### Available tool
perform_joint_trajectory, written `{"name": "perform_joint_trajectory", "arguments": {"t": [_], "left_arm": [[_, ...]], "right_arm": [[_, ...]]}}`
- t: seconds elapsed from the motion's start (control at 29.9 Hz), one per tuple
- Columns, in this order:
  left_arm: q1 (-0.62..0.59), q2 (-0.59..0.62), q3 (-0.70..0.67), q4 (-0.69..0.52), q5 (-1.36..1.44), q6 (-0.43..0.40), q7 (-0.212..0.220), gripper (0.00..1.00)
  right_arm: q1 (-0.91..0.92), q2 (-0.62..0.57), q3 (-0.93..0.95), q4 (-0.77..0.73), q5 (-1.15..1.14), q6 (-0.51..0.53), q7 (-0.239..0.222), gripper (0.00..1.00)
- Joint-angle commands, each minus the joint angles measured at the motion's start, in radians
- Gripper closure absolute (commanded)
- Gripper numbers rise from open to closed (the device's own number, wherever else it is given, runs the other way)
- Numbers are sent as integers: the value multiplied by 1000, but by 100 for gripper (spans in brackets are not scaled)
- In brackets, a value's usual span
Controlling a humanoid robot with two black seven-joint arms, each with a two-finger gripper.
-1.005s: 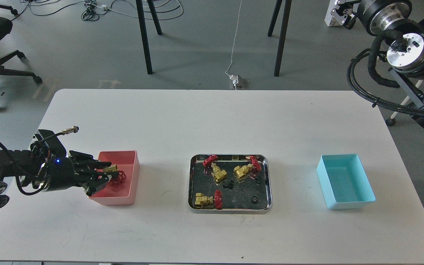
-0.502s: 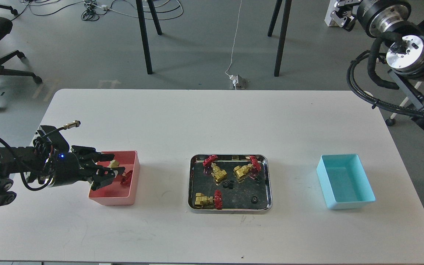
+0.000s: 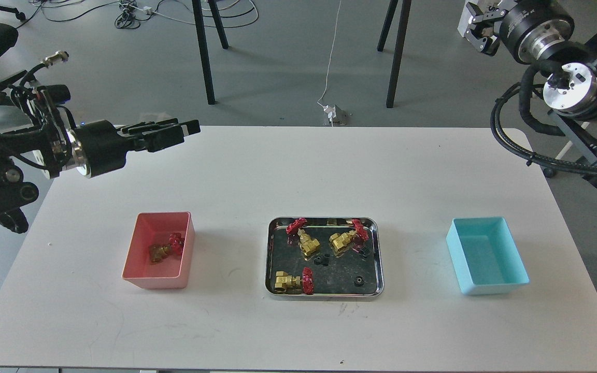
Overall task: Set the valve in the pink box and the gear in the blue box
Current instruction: 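Lift the left gripper away from the pink box, then reach the right gripper into the tray and grasp a dark gear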
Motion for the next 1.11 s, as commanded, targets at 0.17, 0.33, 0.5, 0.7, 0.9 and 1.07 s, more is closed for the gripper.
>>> {"name": "perform_joint_trajectory", "arguments": {"t": [0.17,0.33,0.5,0.7,0.9,1.07], "left_arm": [[71,-107,-441,25,-606,-388,0,23],[122,-137,-497,36,-713,-388,0,22],[177,-166,-513,35,-766,-388,0,19],[206,-200,-521,29,-766,-388,0,16],[225,-220,-526,21,-767,-388,0,16],[246,-240,-546,21,-767,-388,0,14]], "right_arm": [[213,-82,-188,2,-417,465,10,0],[289,-68,-287,22,-851,531,11,0],[290,-1,-399,216,-1256,531,16,0],[290,83,-694,431,-1656,531,68,0],[258,169,-869,428,-1921,531,83,5],[258,214,-893,431,-1971,531,82,18]]}}
